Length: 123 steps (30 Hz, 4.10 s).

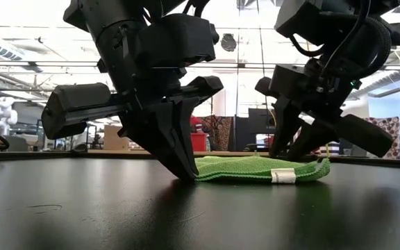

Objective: Roll towel
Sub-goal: Fold green microfiber towel

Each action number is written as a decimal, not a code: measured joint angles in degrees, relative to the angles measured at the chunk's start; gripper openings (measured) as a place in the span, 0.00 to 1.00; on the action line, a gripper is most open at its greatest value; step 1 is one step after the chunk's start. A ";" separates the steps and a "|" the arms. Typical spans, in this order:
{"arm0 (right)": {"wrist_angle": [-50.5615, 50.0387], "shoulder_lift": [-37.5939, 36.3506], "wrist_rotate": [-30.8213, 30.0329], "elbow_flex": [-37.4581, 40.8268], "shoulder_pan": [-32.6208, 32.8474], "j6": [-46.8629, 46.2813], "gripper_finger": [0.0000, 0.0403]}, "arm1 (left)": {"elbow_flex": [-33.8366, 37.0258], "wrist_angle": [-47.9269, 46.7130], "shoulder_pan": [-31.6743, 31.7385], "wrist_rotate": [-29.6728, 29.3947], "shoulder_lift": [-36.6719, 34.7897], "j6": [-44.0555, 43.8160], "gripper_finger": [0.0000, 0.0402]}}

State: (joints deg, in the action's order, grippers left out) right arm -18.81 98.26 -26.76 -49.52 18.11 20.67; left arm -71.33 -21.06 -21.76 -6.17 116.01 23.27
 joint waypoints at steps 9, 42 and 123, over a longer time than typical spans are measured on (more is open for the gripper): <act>0.36 1.22 2.66 -0.07 -0.94 0.46 0.25 | 0.02 0.00 0.02 0.00 0.00 -0.04 0.01; -2.68 1.80 0.57 -1.40 -1.16 0.58 0.00 | 0.02 -0.02 0.02 0.00 0.00 -0.22 0.01; 1.34 0.87 19.91 -1.49 -8.02 -7.40 0.18 | -1.43 -1.27 0.00 -0.07 0.11 -0.37 0.01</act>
State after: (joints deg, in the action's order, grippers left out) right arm -17.47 99.13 -6.85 -51.00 10.09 13.26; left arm -72.76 -22.33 -21.76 -6.24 116.11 22.90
